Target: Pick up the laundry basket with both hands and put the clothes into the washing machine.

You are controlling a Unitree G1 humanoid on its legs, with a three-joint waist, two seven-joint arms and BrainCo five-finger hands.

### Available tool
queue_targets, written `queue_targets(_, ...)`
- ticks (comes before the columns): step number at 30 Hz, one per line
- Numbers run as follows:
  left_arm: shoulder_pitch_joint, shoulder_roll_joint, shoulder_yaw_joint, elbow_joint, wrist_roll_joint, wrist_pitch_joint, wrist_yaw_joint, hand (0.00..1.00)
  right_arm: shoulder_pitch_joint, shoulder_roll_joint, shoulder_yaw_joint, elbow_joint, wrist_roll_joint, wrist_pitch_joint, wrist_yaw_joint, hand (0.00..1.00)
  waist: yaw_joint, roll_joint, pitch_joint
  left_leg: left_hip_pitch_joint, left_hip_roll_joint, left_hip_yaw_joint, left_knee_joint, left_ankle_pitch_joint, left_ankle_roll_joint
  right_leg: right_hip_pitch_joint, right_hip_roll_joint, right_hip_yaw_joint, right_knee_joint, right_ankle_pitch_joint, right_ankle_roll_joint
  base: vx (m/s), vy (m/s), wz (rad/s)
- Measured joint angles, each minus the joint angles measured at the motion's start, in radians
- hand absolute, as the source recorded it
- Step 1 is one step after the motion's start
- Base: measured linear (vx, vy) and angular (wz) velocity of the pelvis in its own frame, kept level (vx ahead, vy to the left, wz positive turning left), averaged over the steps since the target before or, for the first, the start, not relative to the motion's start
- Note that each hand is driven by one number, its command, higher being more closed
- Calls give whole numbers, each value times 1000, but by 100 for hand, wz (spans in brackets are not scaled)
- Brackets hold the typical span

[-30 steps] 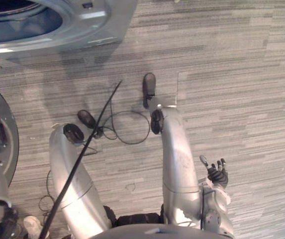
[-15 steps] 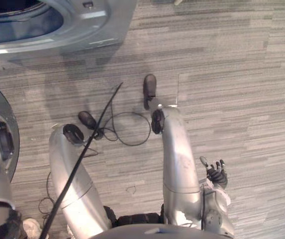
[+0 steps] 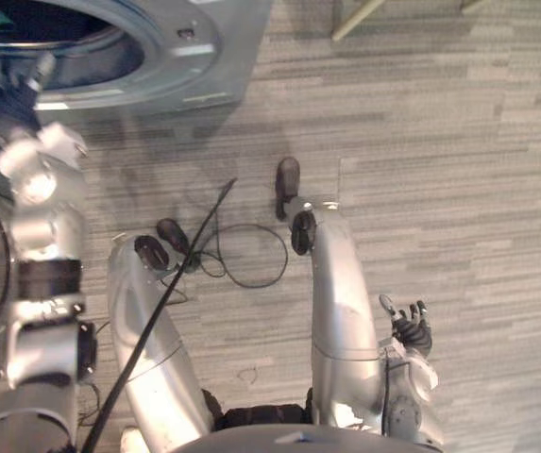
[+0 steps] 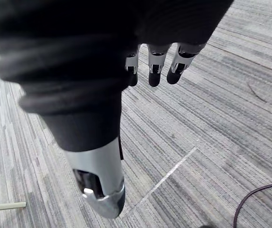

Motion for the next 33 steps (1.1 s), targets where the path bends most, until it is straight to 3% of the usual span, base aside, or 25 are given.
queue_targets(1,53,-53,-21,-51,6,-17,3,0,-18,-3,-2,3,0,1,-6,0,20,0,0,17,-6,-7,-24,-9,-11,15,3,-9,-28,2,2,-29,-70,-4)
queue_targets(3,118,-127,-50,-71,21,-18,0,0,-50,-6,-12,21,-1,2,-9,0,26,2,-1,59,-3,-20,-72,-8,-11,67,4,-35,-60,1,-1,-42,-45,-12)
queue_targets(5,200,-219,-79,-96,22,-22,-10,0,-35,10,-25,35,0,2,-22,0,13,3,-15,109,-5,-23,-74,-1,-15,135,8,-21,18,-90,-19,13,-101,24)
queue_targets(8,307,-327,-114,-99,22,-25,-34,0,-46,9,-25,71,-1,5,-22,0,33,9,-19,221,-18,-15,-161,12,-40,233,21,-30,-54,-90,-18,-23,-125,-6)
queue_targets(10,374,-394,-115,-31,22,-27,-61,0,-61,6,-33,124,-2,5,-24,0,40,27,-34,338,-33,-7,-276,33,-37,352,20,-58,-164,-84,-9,-26,-82,-7)
queue_targets(13,459,-438,-129,123,29,-21,-102,0,-57,5,-36,213,-12,8,-25,0,41,41,-93,510,-64,7,-424,76,-38,518,14,-75,-278,-68,-10,33,-95,18)
queue_targets(19,607,-461,-111,435,170,30,-217,0,-56,-4,-40,389,-26,43,-14,0,48,48,-200,866,-103,66,-719,165,-47,845,0,-101,-494,-18,-10,152,-51,23)
queue_targets(22,659,-493,43,640,290,68,-283,0,-48,-4,-75,501,-77,75,20,0,48,49,-274,1061,-124,130,-938,242,-55,1016,1,-106,-654,24,-8,198,10,8)
queue_targets(25,666,-519,229,780,377,85,-291,0,-45,-16,-78,574,-121,90,40,0,43,53,-339,1209,-135,187,-1111,297,-42,1143,1,-120,-779,45,0,171,16,10)
queue_targets(28,679,-535,316,826,414,105,-289,0,-49,-24,-98,620,-178,95,61,0,54,59,-364,1288,-133,200,-1155,313,-38,1236,0,-141,-822,50,1,135,25,27)
queue_targets(30,678,-534,321,834,414,108,-292,0,-65,-32,-108,655,-223,107,65,0,63,54,-379,1285,-133,197,-1112,389,6,1271,-19,-170,-819,36,5,73,48,46)
queue_targets(33,676,-524,300,827,440,102,-297,0,-111,-36,-126,689,-267,125,72,0,60,55,-381,1195,-106,269,-954,430,49,1301,-40,-219,-812,30,-8,-8,18,76)
